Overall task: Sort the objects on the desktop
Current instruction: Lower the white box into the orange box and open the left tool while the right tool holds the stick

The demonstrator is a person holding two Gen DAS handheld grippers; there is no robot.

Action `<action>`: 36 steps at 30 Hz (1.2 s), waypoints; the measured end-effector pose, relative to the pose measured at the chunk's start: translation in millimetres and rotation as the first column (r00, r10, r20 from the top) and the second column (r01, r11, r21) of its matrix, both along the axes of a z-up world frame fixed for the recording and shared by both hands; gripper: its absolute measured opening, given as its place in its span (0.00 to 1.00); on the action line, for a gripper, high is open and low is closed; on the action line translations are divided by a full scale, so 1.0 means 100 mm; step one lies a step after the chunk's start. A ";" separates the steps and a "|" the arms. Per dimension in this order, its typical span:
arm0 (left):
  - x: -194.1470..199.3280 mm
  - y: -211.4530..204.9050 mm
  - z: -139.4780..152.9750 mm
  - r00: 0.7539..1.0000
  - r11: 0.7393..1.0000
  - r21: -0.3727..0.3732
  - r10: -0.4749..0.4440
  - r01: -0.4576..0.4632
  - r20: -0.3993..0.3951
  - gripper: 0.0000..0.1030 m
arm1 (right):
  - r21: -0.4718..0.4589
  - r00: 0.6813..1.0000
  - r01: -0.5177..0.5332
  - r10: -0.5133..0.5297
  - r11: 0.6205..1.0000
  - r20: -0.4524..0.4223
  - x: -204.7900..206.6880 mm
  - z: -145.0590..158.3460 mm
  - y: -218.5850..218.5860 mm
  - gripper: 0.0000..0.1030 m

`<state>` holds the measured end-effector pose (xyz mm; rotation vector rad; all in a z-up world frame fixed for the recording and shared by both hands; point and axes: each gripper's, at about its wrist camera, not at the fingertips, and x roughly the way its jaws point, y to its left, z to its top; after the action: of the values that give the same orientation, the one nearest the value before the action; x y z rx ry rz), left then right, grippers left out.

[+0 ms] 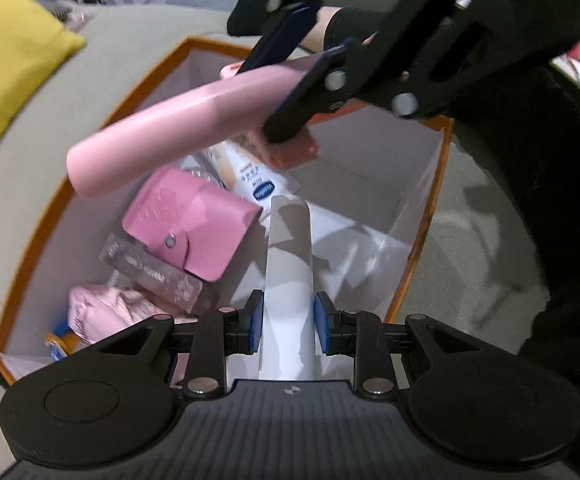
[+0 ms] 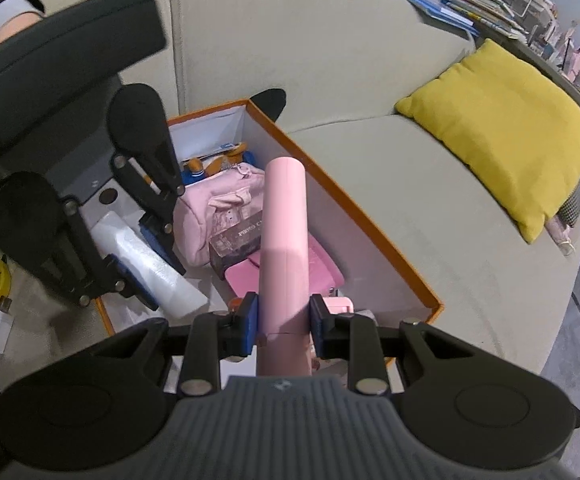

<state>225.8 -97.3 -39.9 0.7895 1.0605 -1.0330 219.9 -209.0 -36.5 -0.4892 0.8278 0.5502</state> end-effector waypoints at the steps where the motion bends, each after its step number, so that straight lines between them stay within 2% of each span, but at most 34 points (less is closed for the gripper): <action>1: 0.03 0.04 -0.01 1.000 1.000 -0.009 -0.001 0.001 -0.017 0.29 | 0.001 1.000 -0.007 0.007 1.000 -0.006 0.01 -0.01 0.01 0.27; 5: 0.22 0.13 -0.08 0.994 1.000 -0.017 0.023 -0.025 -0.107 0.30 | -0.005 1.000 -0.020 0.020 1.000 -0.018 0.06 -0.04 0.02 0.27; 7: 0.27 0.17 -0.13 0.990 0.999 0.002 0.046 -0.047 -0.134 0.30 | -0.004 1.000 -0.020 0.020 1.000 -0.024 0.07 -0.06 0.02 0.27; 10: 0.33 0.23 -0.22 0.988 0.996 0.030 0.087 -0.083 -0.127 0.29 | -0.008 0.999 -0.027 0.027 1.000 -0.034 0.07 -0.09 0.02 0.28; 17: 0.27 0.34 -0.17 0.990 0.993 -0.007 0.114 -0.115 -0.084 0.30 | -0.020 0.999 -0.030 0.029 0.999 -0.040 0.10 -0.12 0.05 0.27; 22: 0.24 0.17 -0.14 0.995 0.996 -0.041 0.078 -0.081 -0.060 0.30 | -0.029 0.999 -0.031 0.030 0.999 -0.027 0.09 -0.09 0.05 0.27; 28: 0.27 -0.05 -0.25 0.996 0.996 -0.035 0.080 -0.082 -0.048 0.31 | -0.035 0.999 -0.026 0.025 0.999 -0.027 0.10 -0.06 0.01 0.27; 31: 0.29 -0.09 -0.28 0.995 0.997 -0.043 0.068 -0.071 -0.073 0.31 | -0.031 0.999 -0.027 0.026 0.999 -0.027 0.10 -0.06 0.00 0.27; 36: 0.38 -0.12 -0.30 0.982 0.999 -0.040 -0.011 0.004 -0.189 0.31 | -0.029 0.999 -0.034 0.033 0.999 -0.030 0.14 -0.06 0.00 0.28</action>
<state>263.8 -109.0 -69.8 0.6734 1.1959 -1.1490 233.8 -209.2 -42.7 -0.5239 0.8581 0.5782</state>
